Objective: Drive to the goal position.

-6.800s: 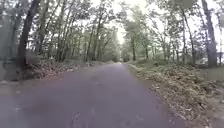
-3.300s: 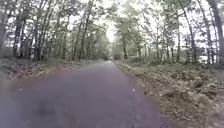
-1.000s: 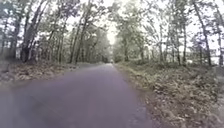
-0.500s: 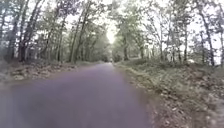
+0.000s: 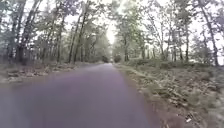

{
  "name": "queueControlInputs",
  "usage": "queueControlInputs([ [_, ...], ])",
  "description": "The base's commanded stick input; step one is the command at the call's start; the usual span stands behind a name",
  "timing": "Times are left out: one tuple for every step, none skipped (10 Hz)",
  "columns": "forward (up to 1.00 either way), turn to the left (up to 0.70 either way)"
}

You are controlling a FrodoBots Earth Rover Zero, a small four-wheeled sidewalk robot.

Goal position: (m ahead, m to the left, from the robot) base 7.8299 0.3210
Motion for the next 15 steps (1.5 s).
queueControlInputs([
  [0.7, 0.0],
  [0.7, 0.0],
  [0.7, 0.0],
  [0.7, 0.0],
  [0.7, 0.0],
  [0.7, 0.0],
  [0.7, 0.0],
  [0.7, 0.0],
  [0.7, 0.0],
  [0.7, 0.0],
  [0.7, 0.0],
  [0.7, 0.0],
  [0.7, 0.0],
  [0.7, 0.0],
  [0.7, 0.0],
])
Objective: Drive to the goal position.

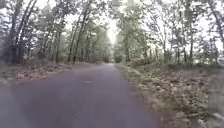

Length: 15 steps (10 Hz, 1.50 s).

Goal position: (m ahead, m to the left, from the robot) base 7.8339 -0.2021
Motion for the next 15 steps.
queueControlInputs([
  [0.7, 0.0],
  [0.7, 0.0],
  [0.7, 0.0],
  [0.7, 0.0],
  [0.7, 0.0],
  [0.7, 0.0],
  [0.7, 0.0],
  [0.7, 0.0],
  [0.7, 0.0],
  [0.7, 0.0],
  [0.7, 0.0],
  [0.7, 0.0],
  [0.7, 0.0],
  [0.7, 0.0],
  [0.7, 0.0],
])
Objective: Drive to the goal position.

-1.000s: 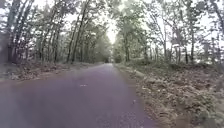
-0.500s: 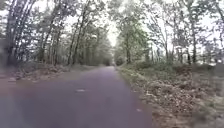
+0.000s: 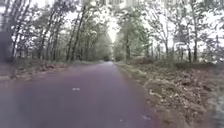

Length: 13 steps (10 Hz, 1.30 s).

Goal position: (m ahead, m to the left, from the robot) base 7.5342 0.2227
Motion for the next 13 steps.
queueControlInputs([
  [0.7, 0.0],
  [0.7, 0.0],
  [0.7, 0.0],
  [0.7, 0.0],
  [0.7, 0.0],
  [0.7, 0.0],
  [0.7, 0.0],
  [0.7, 0.0],
  [0.7, 0.0],
  [0.7, 0.0],
  [0.7, 0.0],
  [0.7, 0.0],
  [0.7, 0.0],
])
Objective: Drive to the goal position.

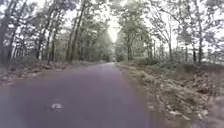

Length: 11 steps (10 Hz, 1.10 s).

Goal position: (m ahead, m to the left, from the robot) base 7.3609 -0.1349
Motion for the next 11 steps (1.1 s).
queueControlInputs([
  [0.7, 0.0],
  [0.7, 0.0],
  [0.7, 0.0],
  [0.7, 0.0],
  [0.7, 0.0],
  [0.7, 0.0],
  [0.7, 0.0],
  [0.7, 0.0],
  [0.7, 0.0],
  [0.7, 0.0],
  [0.7, 0.0],
])
